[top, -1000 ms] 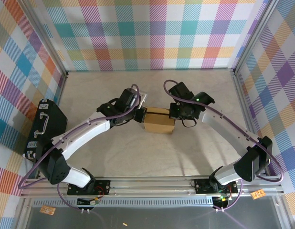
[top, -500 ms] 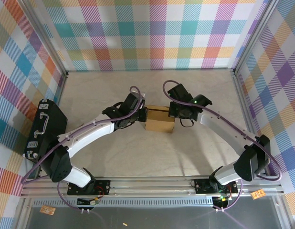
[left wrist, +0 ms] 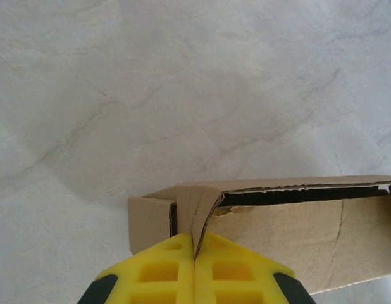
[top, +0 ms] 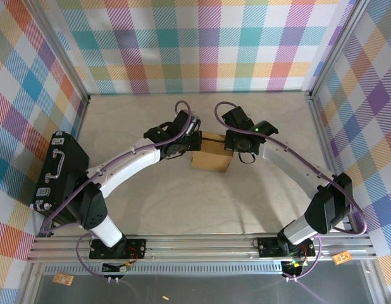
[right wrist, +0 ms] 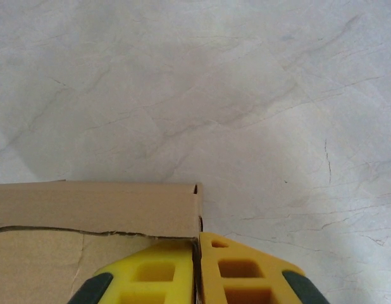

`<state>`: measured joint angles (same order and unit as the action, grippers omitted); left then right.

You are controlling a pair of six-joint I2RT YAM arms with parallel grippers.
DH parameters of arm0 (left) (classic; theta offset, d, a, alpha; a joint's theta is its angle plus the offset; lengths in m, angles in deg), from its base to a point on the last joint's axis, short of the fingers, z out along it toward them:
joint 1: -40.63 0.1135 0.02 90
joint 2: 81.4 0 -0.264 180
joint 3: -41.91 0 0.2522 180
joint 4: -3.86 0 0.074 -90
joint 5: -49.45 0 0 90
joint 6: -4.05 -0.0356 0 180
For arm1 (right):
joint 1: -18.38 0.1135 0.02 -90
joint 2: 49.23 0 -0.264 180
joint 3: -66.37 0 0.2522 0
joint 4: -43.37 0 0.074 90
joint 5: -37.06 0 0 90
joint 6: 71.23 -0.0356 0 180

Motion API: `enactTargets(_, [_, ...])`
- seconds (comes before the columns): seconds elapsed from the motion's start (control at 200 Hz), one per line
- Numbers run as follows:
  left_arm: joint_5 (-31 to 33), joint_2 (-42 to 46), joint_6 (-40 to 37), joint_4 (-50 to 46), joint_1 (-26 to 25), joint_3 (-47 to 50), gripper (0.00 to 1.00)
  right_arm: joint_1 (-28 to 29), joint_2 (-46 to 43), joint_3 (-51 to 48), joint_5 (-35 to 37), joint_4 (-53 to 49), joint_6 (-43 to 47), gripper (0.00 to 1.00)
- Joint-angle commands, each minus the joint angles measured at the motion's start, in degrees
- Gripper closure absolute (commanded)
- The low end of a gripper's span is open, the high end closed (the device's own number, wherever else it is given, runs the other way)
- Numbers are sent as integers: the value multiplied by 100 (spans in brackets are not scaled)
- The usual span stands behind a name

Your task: Fold the paper box

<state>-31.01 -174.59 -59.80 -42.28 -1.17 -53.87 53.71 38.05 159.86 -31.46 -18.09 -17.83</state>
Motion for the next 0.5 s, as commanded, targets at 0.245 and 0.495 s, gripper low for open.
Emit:
enactTargets(0.245, [656, 15, -318, -66, 80, 262, 98, -125, 238, -18, -96, 14, -55, 89])
enactTargets(0.495, [520, -137, -306, 405, 71, 706, 99, -123, 251, -386, -86, 213, 109, 94])
